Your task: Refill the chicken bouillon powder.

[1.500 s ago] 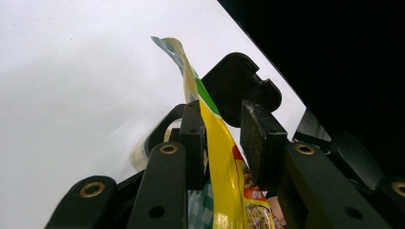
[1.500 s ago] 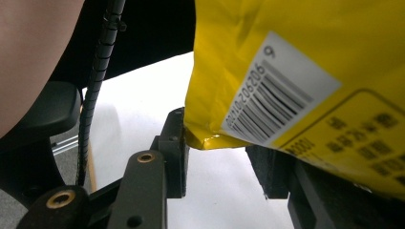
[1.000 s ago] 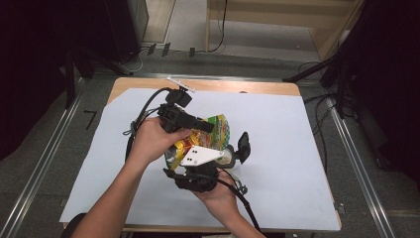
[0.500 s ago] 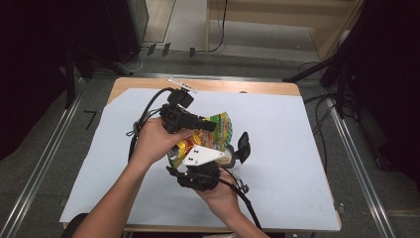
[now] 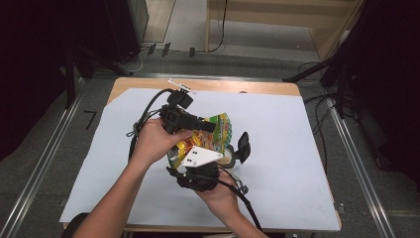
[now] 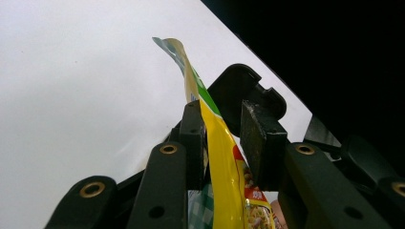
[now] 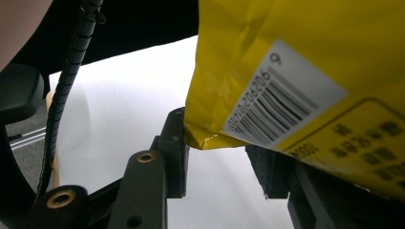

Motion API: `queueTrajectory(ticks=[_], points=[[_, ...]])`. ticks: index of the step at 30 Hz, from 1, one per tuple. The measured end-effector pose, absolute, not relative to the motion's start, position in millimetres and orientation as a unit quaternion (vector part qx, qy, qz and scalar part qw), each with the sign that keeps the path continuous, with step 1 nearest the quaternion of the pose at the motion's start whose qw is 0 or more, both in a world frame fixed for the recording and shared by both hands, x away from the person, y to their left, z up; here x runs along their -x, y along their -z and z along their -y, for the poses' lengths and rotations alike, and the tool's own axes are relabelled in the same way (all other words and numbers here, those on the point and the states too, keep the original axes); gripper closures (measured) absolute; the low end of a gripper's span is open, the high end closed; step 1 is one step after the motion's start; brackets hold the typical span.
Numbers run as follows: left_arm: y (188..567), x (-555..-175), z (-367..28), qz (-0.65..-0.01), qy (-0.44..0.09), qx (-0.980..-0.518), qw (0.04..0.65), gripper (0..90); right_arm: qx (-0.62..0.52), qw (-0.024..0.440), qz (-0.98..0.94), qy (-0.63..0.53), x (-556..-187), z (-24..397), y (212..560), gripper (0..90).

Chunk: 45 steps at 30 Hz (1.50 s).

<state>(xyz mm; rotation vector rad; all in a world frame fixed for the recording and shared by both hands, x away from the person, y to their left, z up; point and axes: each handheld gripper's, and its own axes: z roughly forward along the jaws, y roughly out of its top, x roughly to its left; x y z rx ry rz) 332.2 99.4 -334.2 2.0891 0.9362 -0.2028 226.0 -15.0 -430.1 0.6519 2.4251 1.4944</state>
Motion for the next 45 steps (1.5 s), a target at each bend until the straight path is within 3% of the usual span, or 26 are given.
queueTrajectory(ticks=[45], points=[[332.7,-327.3,-96.0,-0.373,0.083,-0.832,0.402,71.8,-0.226,0.103,-0.825,-0.508,-220.7,16.0,428.6,62.4]])
